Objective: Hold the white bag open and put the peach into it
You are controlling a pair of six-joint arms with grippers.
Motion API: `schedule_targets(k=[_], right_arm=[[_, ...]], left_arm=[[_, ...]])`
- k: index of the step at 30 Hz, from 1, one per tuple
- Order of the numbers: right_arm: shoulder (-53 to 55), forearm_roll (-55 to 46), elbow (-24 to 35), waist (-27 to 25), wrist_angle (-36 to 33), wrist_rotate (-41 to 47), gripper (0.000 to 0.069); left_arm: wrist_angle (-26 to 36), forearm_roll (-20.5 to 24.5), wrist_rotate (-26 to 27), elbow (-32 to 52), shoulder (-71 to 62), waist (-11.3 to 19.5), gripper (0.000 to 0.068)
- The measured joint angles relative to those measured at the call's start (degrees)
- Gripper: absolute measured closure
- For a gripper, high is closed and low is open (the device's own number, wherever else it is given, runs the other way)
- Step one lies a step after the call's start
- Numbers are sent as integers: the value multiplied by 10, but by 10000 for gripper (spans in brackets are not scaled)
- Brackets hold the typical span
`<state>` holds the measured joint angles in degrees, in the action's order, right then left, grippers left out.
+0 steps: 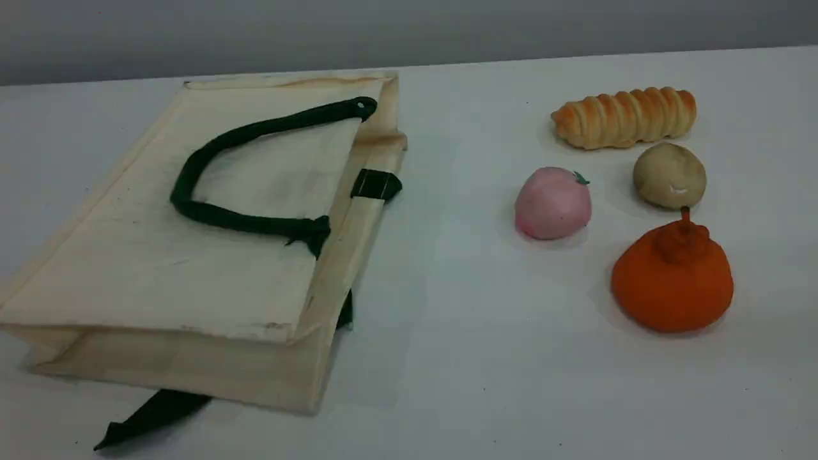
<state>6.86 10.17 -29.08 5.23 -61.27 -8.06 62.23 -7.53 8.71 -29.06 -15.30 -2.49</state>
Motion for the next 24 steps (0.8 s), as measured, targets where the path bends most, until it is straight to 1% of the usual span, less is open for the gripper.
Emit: schedule_targets(k=[8, 20, 24], right_arm=[[0, 1, 0, 0, 0, 0, 492], [2, 32, -1, 0, 6, 1, 482], [31, 37, -23, 0, 20, 6, 482]], left_arm=[[0, 0, 0, 0, 0, 0, 528], [-1, 0, 0, -2, 0, 0, 525], [-22, 1, 0, -24, -5, 0, 542]])
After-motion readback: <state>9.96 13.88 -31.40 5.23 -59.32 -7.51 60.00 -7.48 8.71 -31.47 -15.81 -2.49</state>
